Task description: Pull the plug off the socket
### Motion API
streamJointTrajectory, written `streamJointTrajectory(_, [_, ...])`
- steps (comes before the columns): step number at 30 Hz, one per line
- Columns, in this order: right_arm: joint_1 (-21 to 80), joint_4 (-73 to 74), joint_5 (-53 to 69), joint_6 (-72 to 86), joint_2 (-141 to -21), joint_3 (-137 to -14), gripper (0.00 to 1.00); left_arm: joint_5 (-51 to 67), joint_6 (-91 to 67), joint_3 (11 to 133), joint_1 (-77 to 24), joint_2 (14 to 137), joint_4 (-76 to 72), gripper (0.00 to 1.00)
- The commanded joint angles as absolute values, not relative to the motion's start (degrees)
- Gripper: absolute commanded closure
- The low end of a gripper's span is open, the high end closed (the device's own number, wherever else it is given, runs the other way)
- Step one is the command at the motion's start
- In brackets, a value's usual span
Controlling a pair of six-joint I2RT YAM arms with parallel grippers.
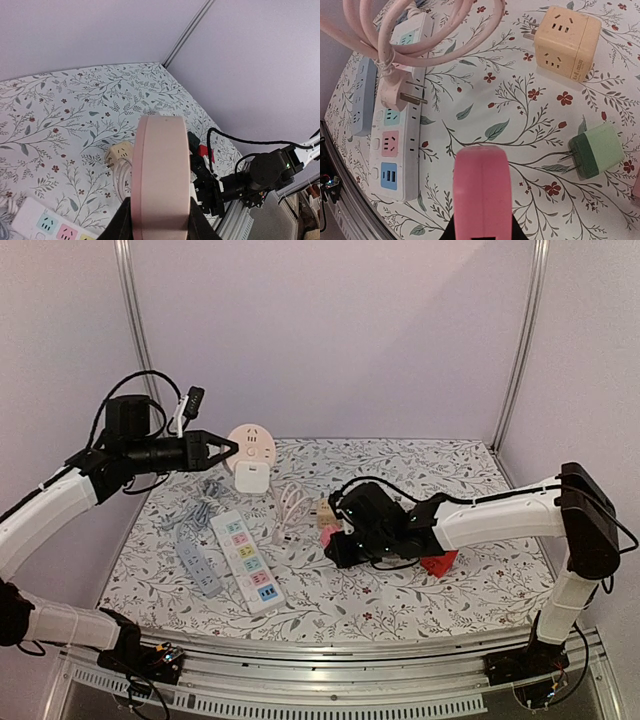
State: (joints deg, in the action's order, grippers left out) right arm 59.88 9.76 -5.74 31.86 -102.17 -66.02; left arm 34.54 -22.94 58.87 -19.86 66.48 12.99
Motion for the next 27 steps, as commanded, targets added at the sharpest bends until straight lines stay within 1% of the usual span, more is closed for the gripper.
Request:
streamJointTrajectory(1, [59.9, 6.4, -2.8, 35.8, -103.9, -64.9, 0.94, 31.6, -22.1, 58.8, -19.9, 65.5, 11.9, 1.0])
streamJointTrajectory(8, [59.9, 6.3, -5.3, 36.6, -106.0, -63.6, 0.79, 32.5, -22.6, 58.8, -19.9, 66.5, 11.7, 1.0])
streamJointTrajectory(19, [59.9, 7.5, -8.8, 36.5, -106.1, -62.4, 0.63, 34.2, -23.6, 58.8, -19.9, 67.8, 11.2, 1.0])
streamJointTrajectory(25, [60.0, 7.4, -12.7, 34.2, -101.1, -59.8, 0.47, 35.5, -24.4, 59.2, -20.0, 69.5, 11.6, 1.0])
streamJointTrajectory(27, [61.1, 6.9, -13.5, 29.8, -98.3, -59.4, 0.47, 35.8, -24.9, 60.2, -20.2, 71.4, 13.3, 1.0])
